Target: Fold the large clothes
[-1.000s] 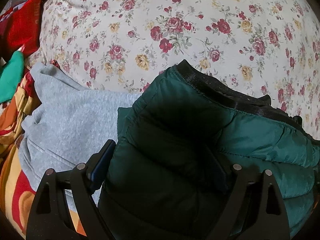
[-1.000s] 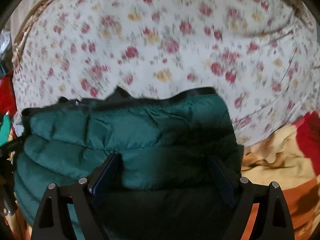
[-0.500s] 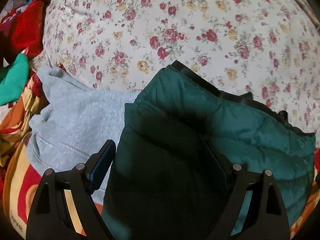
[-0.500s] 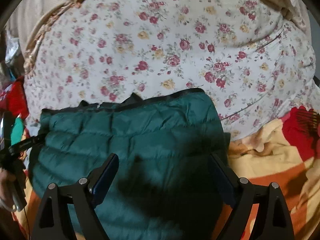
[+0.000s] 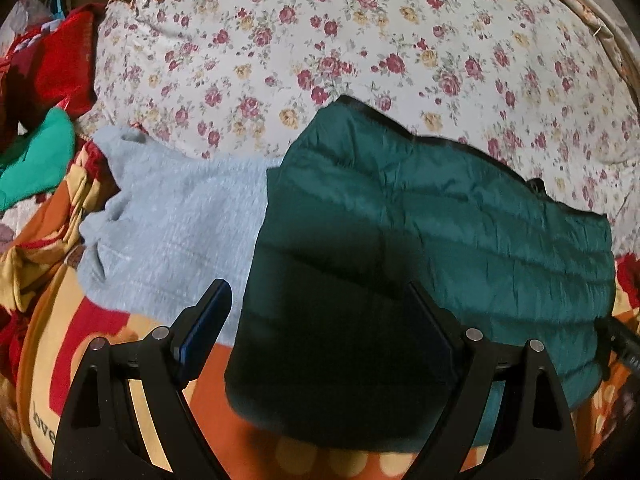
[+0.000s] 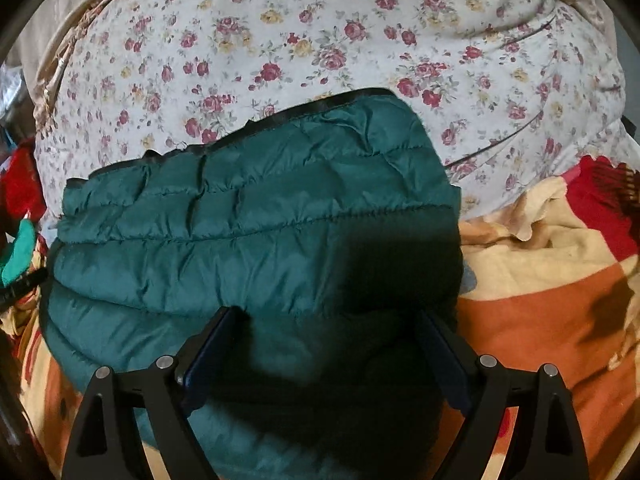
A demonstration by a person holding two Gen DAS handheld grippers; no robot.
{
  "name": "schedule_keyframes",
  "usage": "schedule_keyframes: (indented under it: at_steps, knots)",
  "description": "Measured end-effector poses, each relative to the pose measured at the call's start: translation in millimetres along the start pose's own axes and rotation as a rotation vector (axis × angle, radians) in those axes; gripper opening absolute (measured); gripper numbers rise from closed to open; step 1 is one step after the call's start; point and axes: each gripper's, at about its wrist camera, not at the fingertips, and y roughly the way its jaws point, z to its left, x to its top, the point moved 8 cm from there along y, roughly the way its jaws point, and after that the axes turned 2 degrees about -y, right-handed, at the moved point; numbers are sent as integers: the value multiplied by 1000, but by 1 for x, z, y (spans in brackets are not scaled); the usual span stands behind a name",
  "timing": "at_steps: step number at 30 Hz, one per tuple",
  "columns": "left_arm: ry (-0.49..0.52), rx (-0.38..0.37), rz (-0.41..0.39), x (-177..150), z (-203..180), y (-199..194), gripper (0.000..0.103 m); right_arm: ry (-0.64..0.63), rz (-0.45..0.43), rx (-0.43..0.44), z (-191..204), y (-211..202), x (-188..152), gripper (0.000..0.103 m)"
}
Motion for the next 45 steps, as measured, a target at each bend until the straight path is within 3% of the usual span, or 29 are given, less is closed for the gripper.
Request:
schedule_keyframes:
  at_steps: [8, 14, 20, 27, 36, 45]
  knots:
    - [-4, 1, 18, -19, 3, -1, 88, -32, -20, 26, 3, -39, -20, 88]
    - [3, 32, 36, -30, -1, 8, 88, -20, 40, 5, -1, -13, -44, 89]
    - [24, 50, 33, -33, -3, 17, 88, 23, 54, 4, -7, 6, -51, 97]
    - [21, 30, 24, -33, 2, 19, 95, 23, 50, -1, -5, -10, -51, 97]
    - [4, 19, 22, -33, 4, 21, 96, 6, -24, 8, 6, -36, -35, 97]
    - [5, 19, 22, -33, 4, 22, 97, 28, -43, -27, 5, -15, -15, 97]
